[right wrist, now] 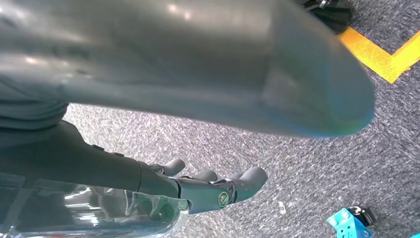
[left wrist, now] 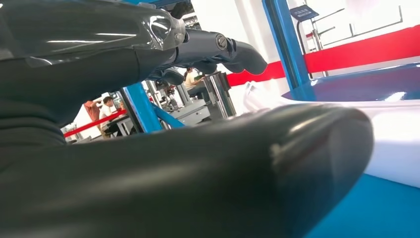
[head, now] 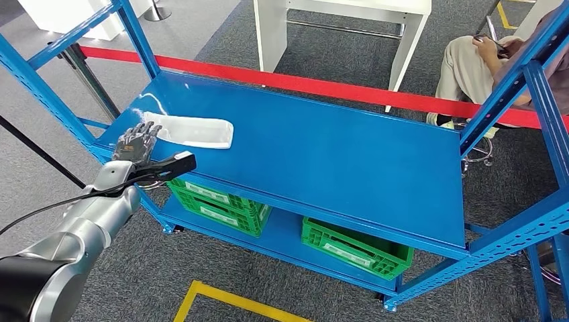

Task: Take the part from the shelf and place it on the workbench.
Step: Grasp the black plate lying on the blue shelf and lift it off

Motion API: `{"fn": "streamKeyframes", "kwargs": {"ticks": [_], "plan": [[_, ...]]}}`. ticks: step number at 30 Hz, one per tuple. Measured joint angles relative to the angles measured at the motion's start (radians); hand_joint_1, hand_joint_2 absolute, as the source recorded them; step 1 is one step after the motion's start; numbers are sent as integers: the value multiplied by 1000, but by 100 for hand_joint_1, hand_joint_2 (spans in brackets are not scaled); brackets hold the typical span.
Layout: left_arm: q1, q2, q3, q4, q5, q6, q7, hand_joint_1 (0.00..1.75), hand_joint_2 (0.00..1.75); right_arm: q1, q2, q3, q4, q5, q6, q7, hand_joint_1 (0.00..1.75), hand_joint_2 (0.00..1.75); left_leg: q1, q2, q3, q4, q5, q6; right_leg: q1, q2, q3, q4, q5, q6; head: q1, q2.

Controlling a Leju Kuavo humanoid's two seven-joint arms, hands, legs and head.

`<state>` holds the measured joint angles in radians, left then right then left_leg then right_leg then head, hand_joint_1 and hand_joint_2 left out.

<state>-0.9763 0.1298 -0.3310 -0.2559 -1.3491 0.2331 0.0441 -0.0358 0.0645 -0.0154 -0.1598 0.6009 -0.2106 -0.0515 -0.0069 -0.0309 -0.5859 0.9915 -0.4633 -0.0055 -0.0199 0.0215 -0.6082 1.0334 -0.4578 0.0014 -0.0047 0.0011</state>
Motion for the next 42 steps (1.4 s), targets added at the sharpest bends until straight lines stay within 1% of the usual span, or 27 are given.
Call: {"fn": "streamKeyframes", "kwargs": {"ticks": [11, 16, 20, 22, 24, 25, 26, 27, 29, 30, 31, 32, 33, 34, 35, 36, 37, 38, 39, 42], "plan": [[5, -2, -1, 0, -34, 15, -9, 0, 0, 0, 1, 0, 0, 1, 1, 4, 0, 0, -1, 0, 0, 1, 0, 0, -1, 0, 0, 0, 0, 0, 0, 0], [5, -10, -5, 0, -47, 13, -9, 0, 0, 0, 3, -1, 0, -1, 2, 5, 0, 0, -3, 0, 0, 3, -2, 2, -4, 0, 0, 0, 0, 1, 0, 0], [4, -13, -7, 0, -52, 12, -11, 0, 0, 0, 5, -1, 0, -2, 2, 6, 0, 0, -5, 0, -2, 9, -8, 11, -6, 0, 1, -1, 0, 7, 0, 0], [4, -15, -7, 0, -52, 11, -11, 0, 0, 0, 6, -1, 0, -2, 2, 6, 0, 0, -7, 0, -3, 7, -10, 18, -8, 0, 4, 0, 3, 13, -1, 0], [4, -16, -8, 0, -52, 9, -13, 0, 0, 0, 7, -1, 0, -2, 3, 6, 0, 0, -4, 2, 4, -2, -10, 28, -7, -1, 7, 7, 9, 22, 0, 0], [3, -17, -8, 0, -52, 8, -13, 0, 0, 0, 6, -1, 0, -2, 3, 6, 0, 0, -1, 3, 12, -7, -10, 33, -6, -3, 4, 21, 6, 26, 1, 0], [1, -18, -8, 0, -52, 8, -14, 0, 0, -1, 6, -1, 0, -2, 3, 6, 0, 0, 2, 4, 22, -10, -10, 37, -5, -5, -7, 46, -9, 27, 4, 0], [0, -18, -8, 0, -52, 7, -15, 0, 0, -3, 5, -1, 0, -2, 3, 6, 0, 0, 4, 5, 29, -11, -10, 39, -5, -7, -29, 91, -34, 27, 7, 0], [0, -19, -7, 1, -52, 4, -15, 0, 0, -3, 5, -1, 0, -2, 3, 6, 0, 0, 4, 5, 32, -11, -12, 41, -5, -9, -95, 215, -89, 28, 12, 0], [2, -20, -8, 1, -52, 3, -16, 0, 0, -2, 4, -1, 0, -2, 3, 6, 0, 0, 4, 5, 33, -10, -13, 41, -5, -9, -125, 262, -103, 29, 12, 0], [4, -20, -8, 1, -53, 1, -17, 0, 0, -1, 4, -1, 0, -2, 3, 6, 0, 0, 5, 4, 35, -10, -16, 39, -5, -9, -140, 277, -99, 30, 12, 0], [6, -21, -8, 1, -53, 0, -18, 0, 0, 0, 3, -1, 0, -2, 3, 6, 0, 0, 6, 3, 39, -9, -20, 35, -6, -9, -136, 250, -74, 32, 12, 0], [7, -21, -8, 1, -53, -1, -19, 0, 0, 0, 2, -1, 0, -2, 3, 6, 0, 0, 9, 2, 46, -9, -26, 31, -7, -10, -112, 187, -33, 33, 12, 0], [7, -22, -8, 1, -53, -2, -19, 0, 0, 0, 2, -1, 0, -2, 3, 6, 0, 0, 11, 2, 53, -8, -33, 25, -8, -9, -82, 117, 4, 33, 13, 0], [6, -22, -8, 1, -53, -3, -19, 0, 0, 0, 1, -1, 0, -2, 3, 6, 0, 0, 11, 1, 57, -5, -39, 19, -8, -9, -59, 54, 24, 31, 13, 0], [5, -22, -7, 2, -53, -4, -19, 0, 0, 0, 1, -1, 0, -2, 4, 6, 0, 0, 11, 1, 57, -2, -44, 13, -7, -8, -44, 18, 35, 26, 14, 0], [5, -23, -7, 2, -52, -5, -20, 0, 0, 0, 2, -1, 0, -2, 4, 6, 0, 0, 10, 0, 56, 1, -48, 8, -6, -8, -40, 7, 33, 19, 12, 0], [5, -23, -8, 2, -52, -6, -21, 0, 0, 1, 2, -1, 0, -2, 4, 7, 0, 0, 9, 0, 53, 4, -50, 7, -5, -8, -41, 4, 32, 13, 11, 0], [7, -24, -8, 2, -51, -6, -22, 0, 0, 2, 2, -2, 0, -2, 4, 8, 0, 0, 9, -1, 51, 3, -51, 8, -6, -7, -40, 8, 37, 10, 8, 0], [7, -24, -8, 2, -51, -3, -24, 0, 0, 2, 4, -2, 0, -2, 5, 9, 0, 0, 8, 1, 54, 1, -46, 15, -6, -2, -41, 7, 36, 9, 4, 0]]}}
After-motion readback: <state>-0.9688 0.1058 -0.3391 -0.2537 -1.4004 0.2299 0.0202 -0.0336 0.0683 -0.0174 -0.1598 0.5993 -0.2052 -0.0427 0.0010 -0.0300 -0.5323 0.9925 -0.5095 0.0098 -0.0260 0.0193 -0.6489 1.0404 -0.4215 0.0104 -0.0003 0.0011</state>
